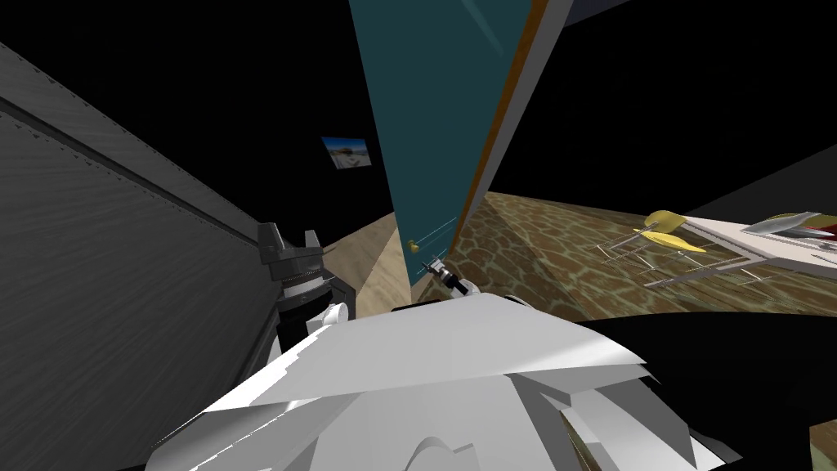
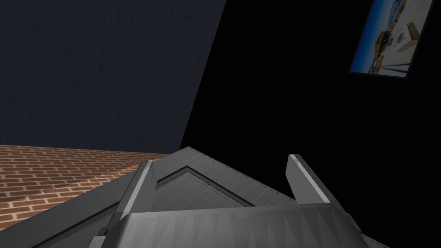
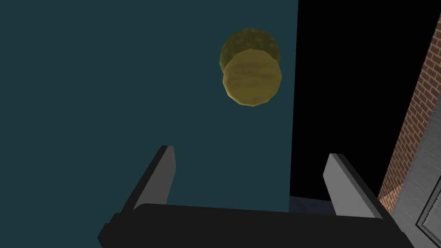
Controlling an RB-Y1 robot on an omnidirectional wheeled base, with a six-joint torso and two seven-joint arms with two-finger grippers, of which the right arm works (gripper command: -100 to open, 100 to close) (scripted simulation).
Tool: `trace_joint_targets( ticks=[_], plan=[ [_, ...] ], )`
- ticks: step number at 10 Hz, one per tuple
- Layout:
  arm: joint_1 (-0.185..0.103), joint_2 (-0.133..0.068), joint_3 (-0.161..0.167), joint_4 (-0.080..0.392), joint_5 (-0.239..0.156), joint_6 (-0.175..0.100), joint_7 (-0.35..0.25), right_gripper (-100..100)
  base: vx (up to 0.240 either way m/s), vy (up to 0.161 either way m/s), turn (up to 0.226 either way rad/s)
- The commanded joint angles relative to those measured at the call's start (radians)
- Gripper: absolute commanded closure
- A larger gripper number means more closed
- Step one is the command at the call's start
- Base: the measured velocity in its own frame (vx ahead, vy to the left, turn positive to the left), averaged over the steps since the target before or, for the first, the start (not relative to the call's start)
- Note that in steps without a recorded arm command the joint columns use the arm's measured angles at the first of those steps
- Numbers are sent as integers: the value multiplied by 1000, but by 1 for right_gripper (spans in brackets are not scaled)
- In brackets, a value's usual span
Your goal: Push the door open
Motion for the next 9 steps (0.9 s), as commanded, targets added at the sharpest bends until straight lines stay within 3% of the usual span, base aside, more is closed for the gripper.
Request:
trace_joint_targets(
  ticks=[1,4,5,9],
  plan=[
    [1,-6,12,-4,-2,0,50,-100,-28,9,-55],
    [1,-12,25,-6,-5,-1,104,-100,-19,5,-31],
    [1,-11,23,-6,-5,-1,93,-100,-7,1,-4],
    [-3,3,12,2,-8,6,110,-100,161,88,32]
  ],
)
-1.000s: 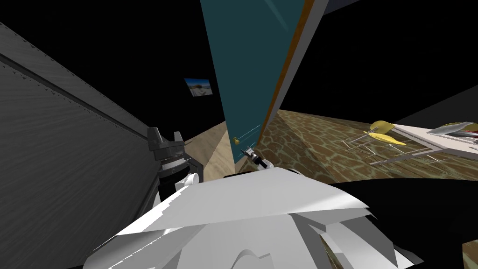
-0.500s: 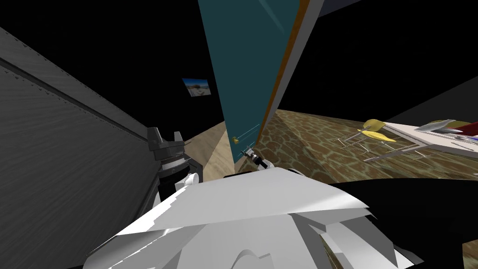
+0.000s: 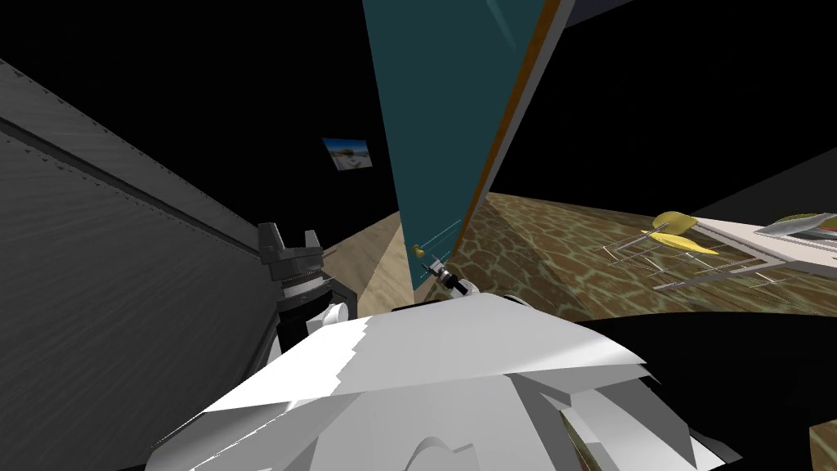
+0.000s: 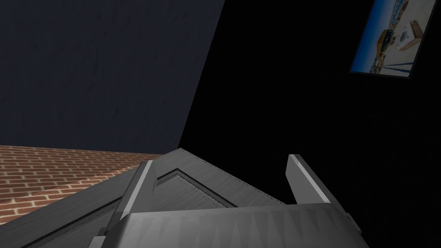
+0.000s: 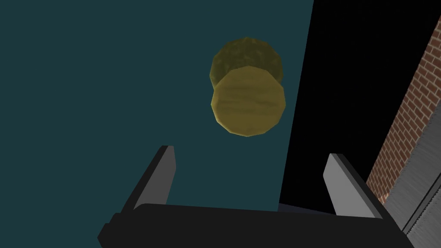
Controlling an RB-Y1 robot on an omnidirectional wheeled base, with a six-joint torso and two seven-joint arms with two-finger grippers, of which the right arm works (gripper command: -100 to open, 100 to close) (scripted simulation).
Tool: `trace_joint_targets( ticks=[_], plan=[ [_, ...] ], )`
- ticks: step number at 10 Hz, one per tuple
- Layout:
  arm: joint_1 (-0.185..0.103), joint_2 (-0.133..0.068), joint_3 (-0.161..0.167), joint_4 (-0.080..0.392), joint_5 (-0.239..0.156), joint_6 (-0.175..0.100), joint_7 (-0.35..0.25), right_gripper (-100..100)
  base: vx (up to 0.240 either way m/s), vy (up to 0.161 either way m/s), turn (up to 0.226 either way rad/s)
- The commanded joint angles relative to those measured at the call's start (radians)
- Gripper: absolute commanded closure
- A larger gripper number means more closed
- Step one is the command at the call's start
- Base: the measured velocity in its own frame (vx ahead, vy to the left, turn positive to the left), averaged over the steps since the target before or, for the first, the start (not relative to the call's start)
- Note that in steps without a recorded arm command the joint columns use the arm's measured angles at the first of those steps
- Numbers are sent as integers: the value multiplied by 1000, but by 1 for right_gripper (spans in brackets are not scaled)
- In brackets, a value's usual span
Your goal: Push the door open
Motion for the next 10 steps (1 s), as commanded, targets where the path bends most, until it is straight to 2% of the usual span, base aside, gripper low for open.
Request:
trace_joint_targets(
  ticks=[1,4,5,10],
  plan=[
    [-3,7,-5,5,-1,3,6,-100,202,139,37],
    [-4,11,-8,6,-2,5,9,-100,154,77,19],
    [-4,11,-8,6,-2,5,9,100,-8,-1,3],
    [-4,11,-8,6,-2,5,9,100,-14,-8,1]
  ],
)
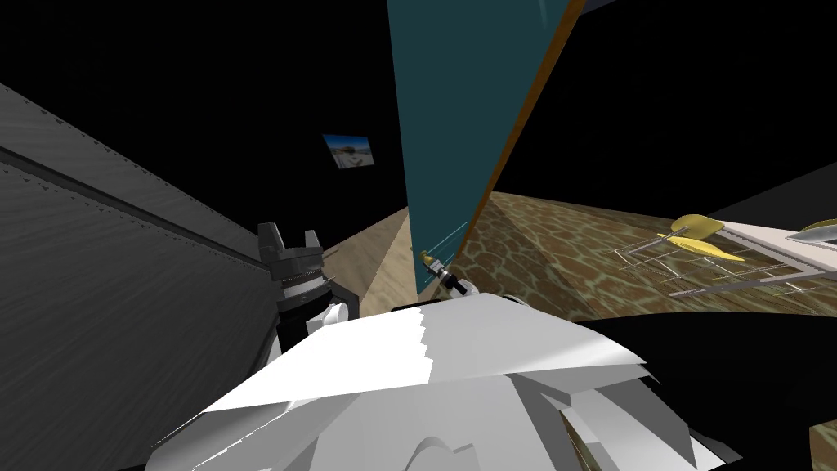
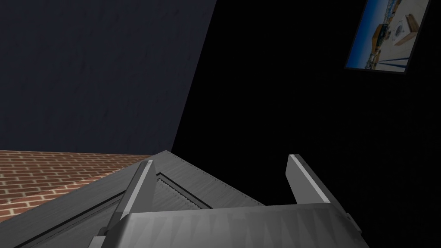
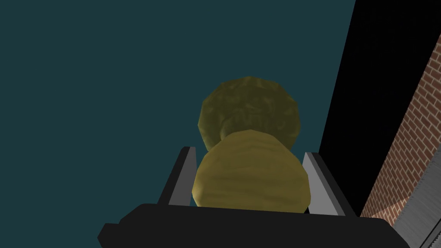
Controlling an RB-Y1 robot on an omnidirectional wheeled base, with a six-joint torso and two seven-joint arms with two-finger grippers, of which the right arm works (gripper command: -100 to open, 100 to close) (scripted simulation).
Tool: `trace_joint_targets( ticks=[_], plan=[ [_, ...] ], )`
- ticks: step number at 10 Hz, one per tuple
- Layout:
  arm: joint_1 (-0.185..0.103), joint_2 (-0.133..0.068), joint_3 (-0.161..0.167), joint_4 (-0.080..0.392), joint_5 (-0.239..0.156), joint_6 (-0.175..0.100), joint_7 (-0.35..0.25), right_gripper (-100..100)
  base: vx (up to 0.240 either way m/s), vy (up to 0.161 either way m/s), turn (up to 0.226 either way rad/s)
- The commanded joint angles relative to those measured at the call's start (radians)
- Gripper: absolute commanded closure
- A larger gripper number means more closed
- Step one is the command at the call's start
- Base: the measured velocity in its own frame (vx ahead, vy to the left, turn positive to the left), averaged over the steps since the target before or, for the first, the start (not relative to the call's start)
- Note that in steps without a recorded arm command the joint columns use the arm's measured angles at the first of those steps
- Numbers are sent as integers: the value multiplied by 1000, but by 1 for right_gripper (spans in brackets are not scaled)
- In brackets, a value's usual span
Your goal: Push the door open
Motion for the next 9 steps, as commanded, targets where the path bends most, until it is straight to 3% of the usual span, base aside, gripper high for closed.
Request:
trace_joint_targets(
  ticks=[1,9],
  plan=[
    [-1,2,4,1,-8,0,-42,100,16,6,-18],
    [-5,13,21,5,-51,1,-232,100,30,17,-21]
  ],
)
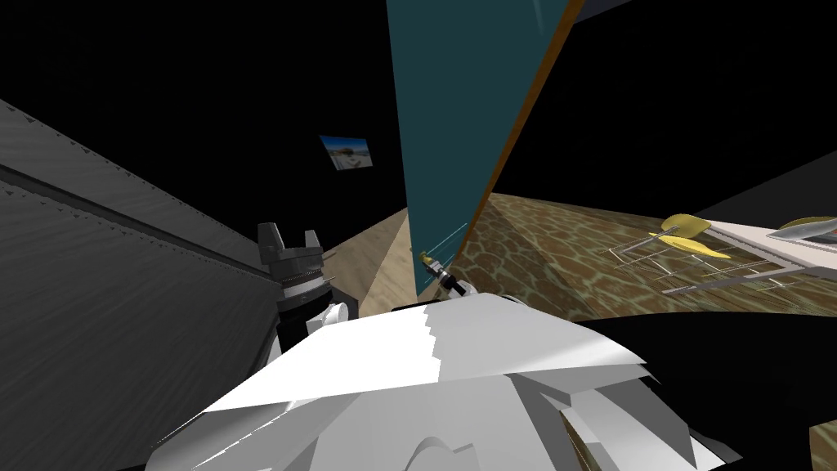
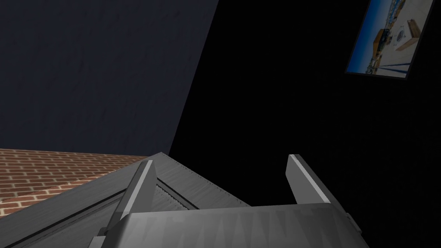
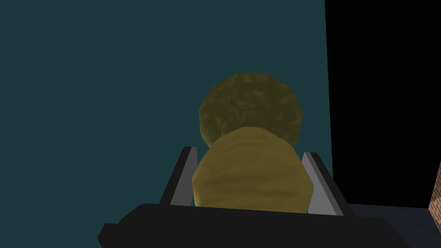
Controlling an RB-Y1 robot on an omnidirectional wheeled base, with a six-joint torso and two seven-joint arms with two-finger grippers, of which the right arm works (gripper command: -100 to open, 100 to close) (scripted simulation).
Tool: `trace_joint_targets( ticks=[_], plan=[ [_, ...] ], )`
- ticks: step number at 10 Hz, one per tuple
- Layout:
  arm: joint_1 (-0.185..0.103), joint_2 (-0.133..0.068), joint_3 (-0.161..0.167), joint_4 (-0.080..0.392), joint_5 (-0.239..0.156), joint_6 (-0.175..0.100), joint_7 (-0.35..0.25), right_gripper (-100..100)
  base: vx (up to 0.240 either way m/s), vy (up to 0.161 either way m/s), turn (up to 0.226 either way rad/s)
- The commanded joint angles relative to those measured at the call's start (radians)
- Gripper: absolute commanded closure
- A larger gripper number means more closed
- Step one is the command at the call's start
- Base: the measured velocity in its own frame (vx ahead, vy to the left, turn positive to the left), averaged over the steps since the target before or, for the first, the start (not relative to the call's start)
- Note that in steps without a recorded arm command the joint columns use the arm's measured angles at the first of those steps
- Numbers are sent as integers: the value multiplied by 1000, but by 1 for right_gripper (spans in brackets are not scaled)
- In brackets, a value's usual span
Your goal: Push the door open
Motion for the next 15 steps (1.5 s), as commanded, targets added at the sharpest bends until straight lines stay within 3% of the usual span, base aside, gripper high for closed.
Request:
trace_joint_targets(
  ticks=[1,14,15],
  plan=[
    [-4,3,1,-4,-13,1,-47,100,30,10,-15],
    [-13,26,39,5,-102,2,-361,100,37,20,-25],
    [-13,26,39,5,-102,2,-362,100,33,16,-15]
  ],
)
